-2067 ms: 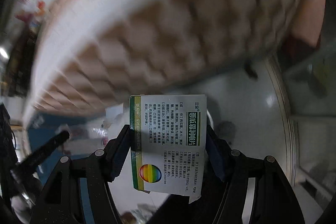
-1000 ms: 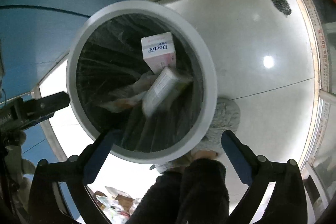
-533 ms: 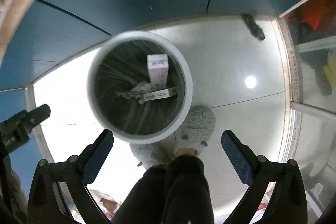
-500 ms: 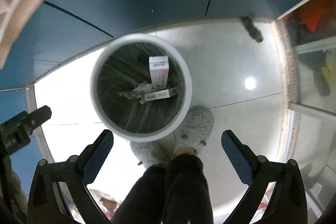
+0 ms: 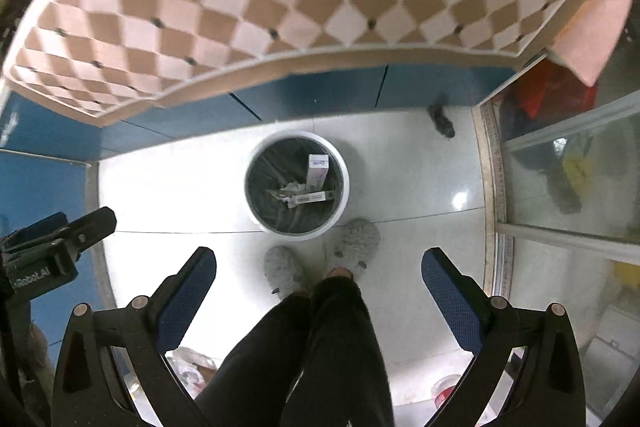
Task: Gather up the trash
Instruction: 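Return both tools to the counter and grasp a white sachet with each tool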
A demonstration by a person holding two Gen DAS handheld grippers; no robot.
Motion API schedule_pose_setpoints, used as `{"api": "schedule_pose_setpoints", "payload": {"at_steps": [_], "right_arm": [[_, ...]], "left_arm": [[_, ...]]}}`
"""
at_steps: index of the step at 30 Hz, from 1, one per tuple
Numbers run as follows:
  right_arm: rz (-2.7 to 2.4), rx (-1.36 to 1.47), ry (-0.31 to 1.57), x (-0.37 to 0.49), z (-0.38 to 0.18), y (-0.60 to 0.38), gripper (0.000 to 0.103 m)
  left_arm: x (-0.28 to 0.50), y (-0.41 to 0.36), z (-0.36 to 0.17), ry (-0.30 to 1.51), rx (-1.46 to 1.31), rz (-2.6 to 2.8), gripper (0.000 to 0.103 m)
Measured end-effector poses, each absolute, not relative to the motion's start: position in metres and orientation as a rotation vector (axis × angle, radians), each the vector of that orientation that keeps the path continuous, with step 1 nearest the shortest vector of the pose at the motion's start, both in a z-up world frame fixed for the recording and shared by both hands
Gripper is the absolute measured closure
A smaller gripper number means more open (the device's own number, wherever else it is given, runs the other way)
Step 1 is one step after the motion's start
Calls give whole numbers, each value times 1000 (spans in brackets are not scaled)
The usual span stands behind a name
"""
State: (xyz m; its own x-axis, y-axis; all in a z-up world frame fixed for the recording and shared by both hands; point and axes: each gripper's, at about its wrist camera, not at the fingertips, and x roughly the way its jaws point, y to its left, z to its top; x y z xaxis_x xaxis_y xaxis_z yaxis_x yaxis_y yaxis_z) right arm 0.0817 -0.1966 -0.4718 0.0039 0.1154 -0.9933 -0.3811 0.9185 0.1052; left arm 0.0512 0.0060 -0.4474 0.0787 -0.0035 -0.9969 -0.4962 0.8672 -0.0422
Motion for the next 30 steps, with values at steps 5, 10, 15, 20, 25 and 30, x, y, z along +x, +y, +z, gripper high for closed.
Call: {"api": "schedule_pose_setpoints", "payload": {"at_steps": [5,10,15,20,25,30], "right_arm": [[415,-194,1470,74,-398,-201,0],[449,-173,1420,73,-348,-200,0],[448,-53,1352,102,-309,-202,0],[419,62,1291,177,-282,-205,0],[363,78,1279,278,-286,-209,0],[307,78,1362,383,-333,-204,0]], "left_arm": [[38,5,-395,1403,-424,372,3],[35,10,-348,1332,-419,386,3],[75,21,-305,1216,-332,418,3],[139,42,-277,1138,-321,453,3],[236,68,-283,1159,-395,483,3],[335,93,-309,1228,-494,489,3]]}}
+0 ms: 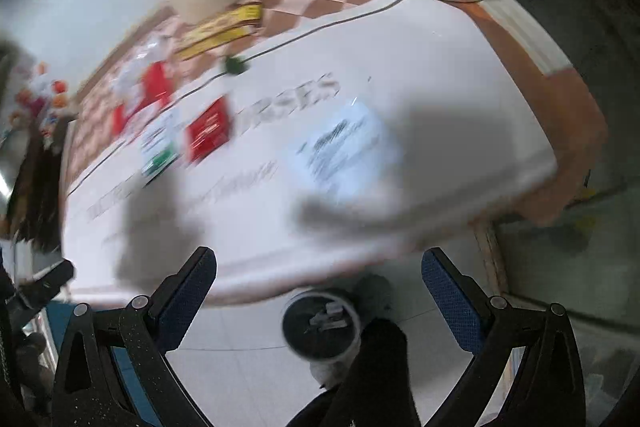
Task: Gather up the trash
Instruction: 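Return both tools to the counter and grasp a white sachet with each tool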
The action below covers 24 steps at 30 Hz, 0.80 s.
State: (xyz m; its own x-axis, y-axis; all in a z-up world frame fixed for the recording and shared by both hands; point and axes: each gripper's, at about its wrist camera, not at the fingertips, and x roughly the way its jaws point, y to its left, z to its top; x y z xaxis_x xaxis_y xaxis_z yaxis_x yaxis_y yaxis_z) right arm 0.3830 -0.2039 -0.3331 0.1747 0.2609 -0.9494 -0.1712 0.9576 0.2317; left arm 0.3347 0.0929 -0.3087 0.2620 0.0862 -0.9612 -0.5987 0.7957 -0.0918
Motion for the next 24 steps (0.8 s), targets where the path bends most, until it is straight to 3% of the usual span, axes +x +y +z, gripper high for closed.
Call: {"api": "schedule_pose_setpoints", "payload": {"at_steps": [6,9,12,16,18,19,20,21,24], "right_arm": [[302,14,1445,449,-395,-183,0],[300,-67,1382,456,-397,-170,5],[292,-155,1333,455,-399,-158,10],[308,-235,1256,449,-396,-152,31],[315,-235,1235,449,-392,-156,58],[317,-231,1232,451,-390,-158,79],[322,-220,1236,453,-389,-160,94],[333,-198,1245,455,-388,-163,99],[337,-121,1262,458,-387,-174,100]], "left_arm": [[422,102,-362,1325,-521,470,4],[443,100,-379,1343,-511,455,7],[450,94,-379,1311,-423,514,33],[449,85,-371,1273,-374,498,84],[446,81,-371,1271,-355,496,89],[444,81,-371,1270,-351,498,93],[441,79,-371,1272,-351,496,96],[437,78,-369,1271,-352,494,96],[416,75,-358,1243,-349,481,96]]}}
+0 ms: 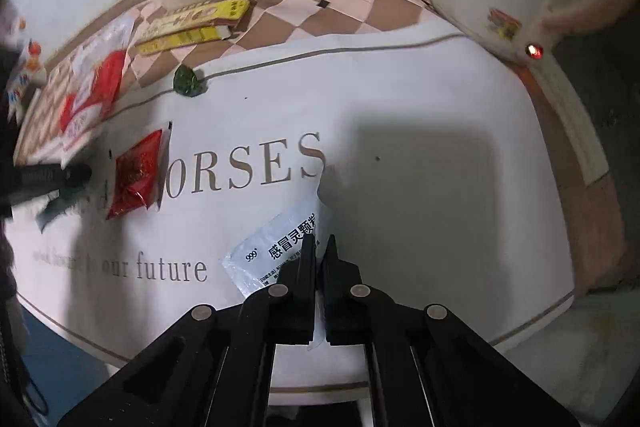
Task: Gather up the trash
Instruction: 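Return both tools to the counter and grasp a white sachet with each tool, then lower both sachets over the trash bin and open both tools to drop them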
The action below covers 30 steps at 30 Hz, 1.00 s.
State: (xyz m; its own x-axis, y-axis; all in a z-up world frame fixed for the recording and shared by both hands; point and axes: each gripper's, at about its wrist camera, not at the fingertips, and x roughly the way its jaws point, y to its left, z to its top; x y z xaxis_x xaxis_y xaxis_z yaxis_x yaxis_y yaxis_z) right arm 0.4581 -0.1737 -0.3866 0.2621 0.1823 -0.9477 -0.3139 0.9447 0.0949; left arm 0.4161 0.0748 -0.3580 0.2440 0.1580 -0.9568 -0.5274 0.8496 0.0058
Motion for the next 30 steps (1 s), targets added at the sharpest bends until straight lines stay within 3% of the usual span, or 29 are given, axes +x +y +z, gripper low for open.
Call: {"api": "schedule_pose_setpoints", "payload": {"at_steps": [10,16,22,30], "right_arm": [[411,88,1210,387,-335,-193,101],[445,159,1207,299,-316,-197,101],[433,202,1274,214,-351,-196,101],[367,165,1544,145,-518,-198,101]], "left_arm": [[295,55,-290,1103,-345,378,96],[224,49,-299,1165,-399,322,96],[166,38,-384,1345,-465,285,96],[134,33,-571,1611,-610,295,96]]}}
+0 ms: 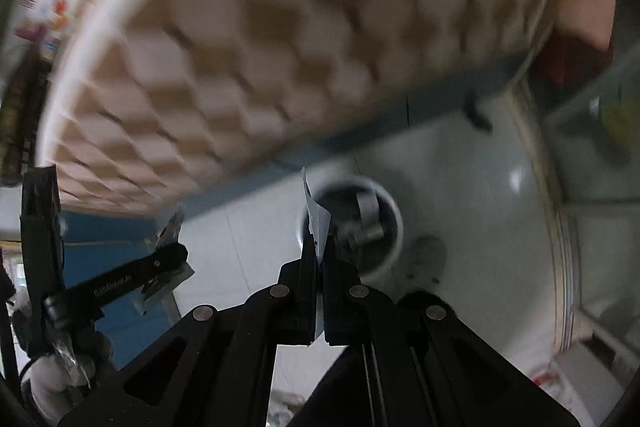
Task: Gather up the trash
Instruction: 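Lower both sachets over the trash bin and open both tools to drop them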
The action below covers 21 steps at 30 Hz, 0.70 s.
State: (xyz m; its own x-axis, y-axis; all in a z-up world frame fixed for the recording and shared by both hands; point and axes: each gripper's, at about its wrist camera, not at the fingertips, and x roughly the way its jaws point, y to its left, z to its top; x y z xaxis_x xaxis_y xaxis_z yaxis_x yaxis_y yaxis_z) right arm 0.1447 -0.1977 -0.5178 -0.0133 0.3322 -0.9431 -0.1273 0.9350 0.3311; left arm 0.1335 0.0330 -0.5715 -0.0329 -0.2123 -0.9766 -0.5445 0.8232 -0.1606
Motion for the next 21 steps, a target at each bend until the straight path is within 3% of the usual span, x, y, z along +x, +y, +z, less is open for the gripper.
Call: {"api": "schedule_pose_setpoints", "payload": {"at_steps": [6,12,18,21], "right_arm": [[329,150,1678,128,-671,-194,101],[321,102,1732,122,-802,-185,101],[308,90,1771,115,-870,-184,101],[321,90,1784,114,-882,-178,101]], "left_arm": [[128,25,-715,1724,-608,319,96],[113,20,-813,1794,-612,327,96],[108,16,-853,1825,-624,306,96],[112,11,-861,1817,-616,295,88]]}}
